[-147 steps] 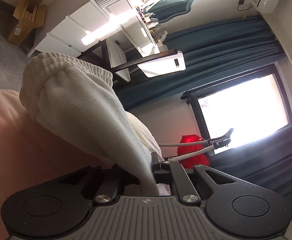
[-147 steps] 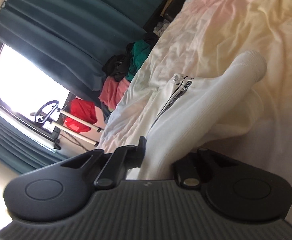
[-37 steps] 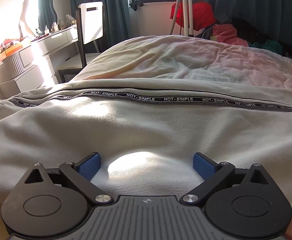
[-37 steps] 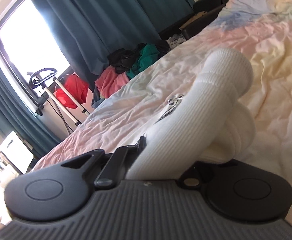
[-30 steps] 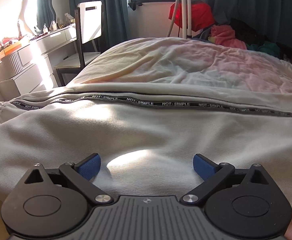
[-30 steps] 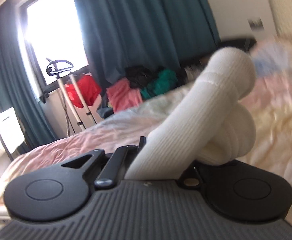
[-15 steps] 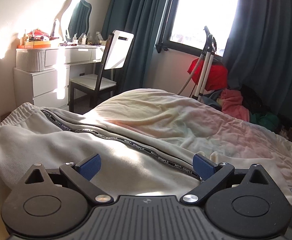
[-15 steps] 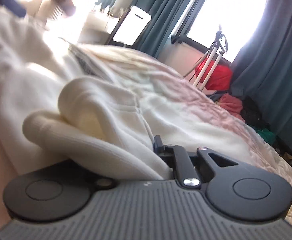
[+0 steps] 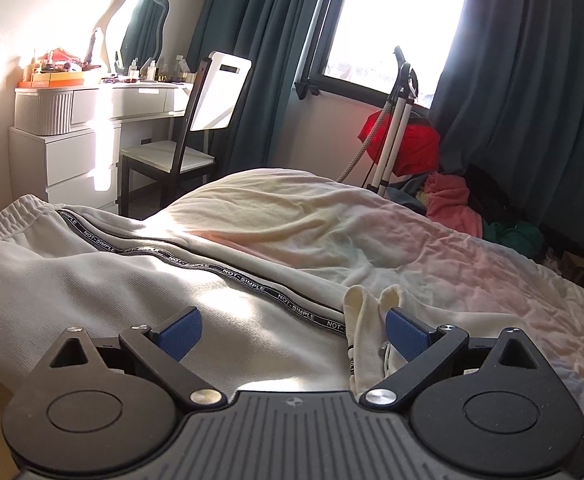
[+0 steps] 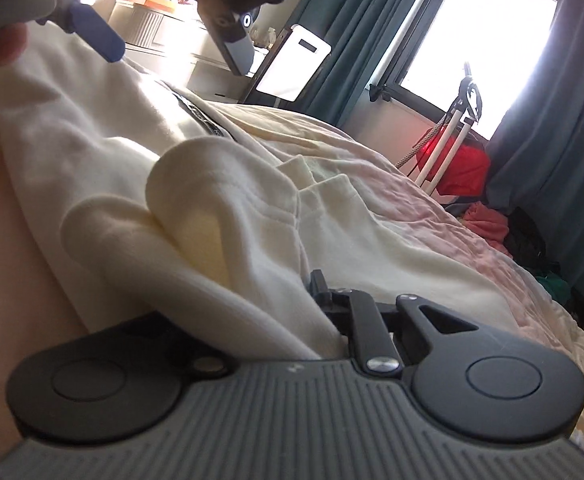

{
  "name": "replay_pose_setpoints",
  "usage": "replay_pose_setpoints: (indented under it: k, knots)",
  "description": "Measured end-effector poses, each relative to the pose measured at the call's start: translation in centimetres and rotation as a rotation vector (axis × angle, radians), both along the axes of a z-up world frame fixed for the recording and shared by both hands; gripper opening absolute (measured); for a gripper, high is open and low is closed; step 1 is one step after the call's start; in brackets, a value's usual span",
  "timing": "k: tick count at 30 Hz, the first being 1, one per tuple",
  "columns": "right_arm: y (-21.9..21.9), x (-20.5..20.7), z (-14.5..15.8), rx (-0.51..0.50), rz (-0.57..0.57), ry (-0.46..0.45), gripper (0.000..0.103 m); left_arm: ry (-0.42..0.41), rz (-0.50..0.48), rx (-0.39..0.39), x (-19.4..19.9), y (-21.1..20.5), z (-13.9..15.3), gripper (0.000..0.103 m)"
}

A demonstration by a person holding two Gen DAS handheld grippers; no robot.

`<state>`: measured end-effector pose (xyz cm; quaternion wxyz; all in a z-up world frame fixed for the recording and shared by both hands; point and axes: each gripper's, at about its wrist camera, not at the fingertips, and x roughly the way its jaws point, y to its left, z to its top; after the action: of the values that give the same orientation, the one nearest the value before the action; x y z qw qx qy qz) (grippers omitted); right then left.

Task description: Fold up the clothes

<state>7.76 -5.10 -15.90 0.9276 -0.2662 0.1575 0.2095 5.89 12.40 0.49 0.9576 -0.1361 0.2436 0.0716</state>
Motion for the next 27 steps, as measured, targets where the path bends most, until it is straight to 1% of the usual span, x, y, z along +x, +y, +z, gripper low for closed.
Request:
replay_pose_setpoints:
  k: [2,4,5,6,7,9,12,14,16,18,19,21,23,24,27]
  knots:
    - [0.0,0.0,0.7,0.017,-0.008,0.037,0.017,0.002,-0.015,-0.025,0.1,0.1,-0.2,0.099]
    - [-0.4,-0.3,1.5,0.045,0.0,0.095,0.028,-0.004,-0.034,-0.04,0.1,0.0,-0.2,0.099]
    - [-0.7,-0.6,2.0,0.062,0.008,0.123,0.032,-0.007,-0.043,-0.044,0.0,0.0,-0.2,0.099]
    - [-1.1,-1.0,2.4,0.08,0.018,0.154,0.04,-0.009,-0.055,-0.049,-0.1,-0.2,-0.2,0.099]
    - [-1.6,-1.5,2.8,0.105,0.032,0.197,0.052,-0.011,-0.067,-0.055,-0.2,-0.3,-0.2,0.099]
    - [-2.6,-2.5,3.7,0.155,0.055,0.282,0.07,-0.013,-0.099,-0.074,-0.7,-0.6,-0.1,0.099]
    - [-4.4,-4.2,5.0,0.241,0.042,0.382,0.07,-0.016,-0.164,-0.095,-1.8,-1.2,0.1,0.099]
    - [-6.0,-5.0,6.2,0.319,0.015,0.423,0.07,-0.017,-0.208,-0.095,-2.5,-1.7,0.2,0.097]
    - [-7.8,-5.4,7.4,0.399,-0.017,0.423,0.07,-0.014,-0.255,-0.096,-3.1,-2.2,0.1,0.095]
    - [-9.5,-5.2,8.3,0.443,-0.079,0.382,0.07,-0.003,-0.298,-0.091,-3.5,-3.1,-0.1,0.092]
    - [-10.3,-5.0,8.6,0.458,-0.113,0.361,0.07,0.004,-0.316,-0.085,-3.6,-3.5,-0.3,0.09]
    - [-11.4,-3.4,8.5,0.438,-0.199,0.316,0.07,0.019,-0.34,-0.063,-3.4,-4.3,-0.7,0.08]
    - [-12.3,-1.9,7.7,0.4,-0.281,0.295,0.07,0.038,-0.351,-0.037,-3.0,-5.1,-1.3,0.076]
    - [-12.8,-1.2,7.1,0.394,-0.327,0.303,0.07,0.048,-0.353,-0.027,-2.8,-5.4,-1.5,0.071]
    - [-14.6,0.7,5.3,0.443,-0.421,0.354,0.07,0.085,-0.361,-0.013,-2.0,-6.1,-2.4,0.061]
